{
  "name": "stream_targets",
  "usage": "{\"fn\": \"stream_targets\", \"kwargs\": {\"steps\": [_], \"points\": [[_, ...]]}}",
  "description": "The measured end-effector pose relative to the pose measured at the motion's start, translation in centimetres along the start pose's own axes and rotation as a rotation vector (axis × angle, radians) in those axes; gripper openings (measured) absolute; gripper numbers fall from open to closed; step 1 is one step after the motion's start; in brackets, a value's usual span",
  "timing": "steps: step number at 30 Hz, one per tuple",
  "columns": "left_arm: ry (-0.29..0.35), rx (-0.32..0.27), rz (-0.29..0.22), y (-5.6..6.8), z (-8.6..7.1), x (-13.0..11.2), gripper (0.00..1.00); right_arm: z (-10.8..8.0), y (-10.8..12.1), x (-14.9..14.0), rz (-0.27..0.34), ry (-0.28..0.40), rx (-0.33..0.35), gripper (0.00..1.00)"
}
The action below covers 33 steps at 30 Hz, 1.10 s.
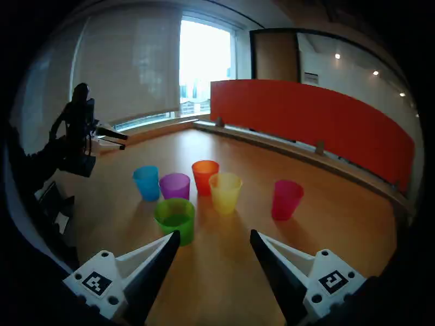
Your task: Pour water
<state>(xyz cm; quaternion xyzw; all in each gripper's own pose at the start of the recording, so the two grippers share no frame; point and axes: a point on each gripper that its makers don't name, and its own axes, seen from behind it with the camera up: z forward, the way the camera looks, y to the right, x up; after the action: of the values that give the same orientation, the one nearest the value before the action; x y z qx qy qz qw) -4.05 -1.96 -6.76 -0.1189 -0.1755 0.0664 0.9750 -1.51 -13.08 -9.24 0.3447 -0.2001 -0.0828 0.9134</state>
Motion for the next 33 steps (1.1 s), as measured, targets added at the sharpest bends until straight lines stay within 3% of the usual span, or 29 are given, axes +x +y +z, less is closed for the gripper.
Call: {"fn": "stream_targets", "kwargs": {"steps": [6,11,17,33], "points": [[0.051,0.03,-0.025,-0.2,0.0,1.2,0.85,-0.4,1.5,1.1,0.015,0.047,-0.085,0.99],[0.092,0.055,-0.035,-0.3,0.2,2.3,0.85,-0.9,3.1,3.9,0.028,0.105,-0.166,0.99],[0.143,0.094,-0.038,-0.6,0.2,3.8,0.85,-1.4,4.2,6.4,0.039,0.172,-0.214,0.99],[0.275,0.149,-0.084,-0.3,-0.2,7.4,0.85,-3.5,8.9,9.3,0.077,0.34,-0.429,0.99]]}}
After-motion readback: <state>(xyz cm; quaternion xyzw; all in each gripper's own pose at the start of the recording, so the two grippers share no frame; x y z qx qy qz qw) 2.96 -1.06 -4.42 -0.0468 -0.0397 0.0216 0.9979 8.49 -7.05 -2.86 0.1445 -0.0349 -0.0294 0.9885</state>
